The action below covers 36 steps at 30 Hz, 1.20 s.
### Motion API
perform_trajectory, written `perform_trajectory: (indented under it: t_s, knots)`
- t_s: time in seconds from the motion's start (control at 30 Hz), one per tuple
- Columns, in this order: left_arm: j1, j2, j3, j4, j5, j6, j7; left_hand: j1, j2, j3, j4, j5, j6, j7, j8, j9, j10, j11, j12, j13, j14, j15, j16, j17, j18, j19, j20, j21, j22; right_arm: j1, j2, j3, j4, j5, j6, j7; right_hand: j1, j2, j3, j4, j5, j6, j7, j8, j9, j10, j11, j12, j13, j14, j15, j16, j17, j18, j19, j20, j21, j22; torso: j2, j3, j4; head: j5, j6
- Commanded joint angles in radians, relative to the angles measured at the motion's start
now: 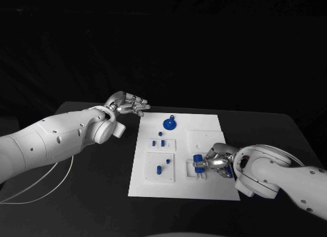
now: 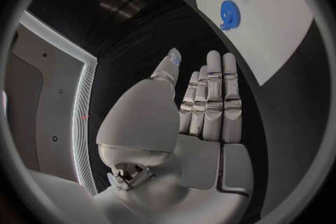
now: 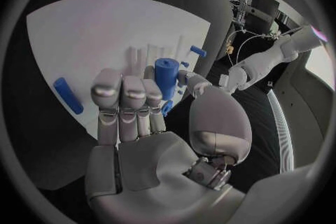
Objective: Assemble the parts on the task board
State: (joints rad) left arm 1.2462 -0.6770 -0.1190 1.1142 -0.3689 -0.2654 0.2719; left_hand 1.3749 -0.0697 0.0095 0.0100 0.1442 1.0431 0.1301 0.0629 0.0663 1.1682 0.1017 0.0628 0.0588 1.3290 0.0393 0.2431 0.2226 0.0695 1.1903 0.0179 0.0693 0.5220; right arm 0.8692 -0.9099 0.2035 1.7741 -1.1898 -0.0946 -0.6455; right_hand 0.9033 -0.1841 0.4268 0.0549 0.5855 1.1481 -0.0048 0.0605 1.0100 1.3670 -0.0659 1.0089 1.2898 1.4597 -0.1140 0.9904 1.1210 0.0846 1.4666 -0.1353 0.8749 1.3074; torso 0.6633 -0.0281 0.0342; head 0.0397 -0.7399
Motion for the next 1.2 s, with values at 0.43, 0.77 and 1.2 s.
perform_trajectory:
  t_s: [0.43,0.77,1.2]
  knots:
    - [-0.002,0.003,0.001,0.002,0.0,0.008,0.02,-0.007,0.006,-0.002,0.002,0.005,-0.004,-0.001,0.0,0.0,-0.006,-0.001,0.003,0.001,-0.004,0.001,-0.003,-0.001,-0.017,0.007,0.003,0.007,-0.008,0.0,0.032,-0.013,-0.021,-0.017,0.026,0.001,0.017,0.014,0.123,-0.141,0.013,0.009,-0.001,0.004,-0.008,0.002,-0.008,0.003,-0.001,0.001,-0.008,-0.001,-0.001,-0.009,0.057,-0.007,-0.004,0.012,0.0,0.0014,-0.0018,0.012,0.004]
    - [-0.002,0.004,0.001,0.002,0.0,0.006,0.025,-0.01,0.007,-0.004,0.004,0.004,-0.009,-0.002,0.0,0.0,-0.005,-0.002,0.003,0.001,-0.004,0.0,-0.001,0.0,-0.017,0.008,0.003,0.008,-0.011,0.0,0.045,-0.021,-0.027,-0.019,0.045,-0.001,0.019,0.019,0.108,-0.144,0.026,0.01,0.0,0.004,-0.015,0.002,-0.008,0.002,-0.001,0.001,-0.008,-0.003,-0.001,-0.009,0.057,-0.008,-0.006,0.012,0.0,0.0008,-0.0024,0.009,-0.002]
    - [-0.002,0.002,0.001,0.002,-0.003,0.008,0.017,-0.011,0.007,-0.005,0.004,0.005,-0.014,0.0,0.0,0.0,-0.005,-0.002,0.003,0.002,-0.004,0.0,0.0,0.0,-0.017,0.009,0.003,0.008,-0.013,0.0,0.051,-0.024,-0.027,-0.03,0.046,-0.001,0.018,0.021,0.1,-0.142,0.033,0.011,0.0,0.004,-0.019,0.001,-0.008,-0.001,-0.003,0.001,-0.008,-0.005,-0.003,-0.009,0.057,-0.007,-0.01,0.011,0.0,0.0002,-0.0025,0.015,0.0]
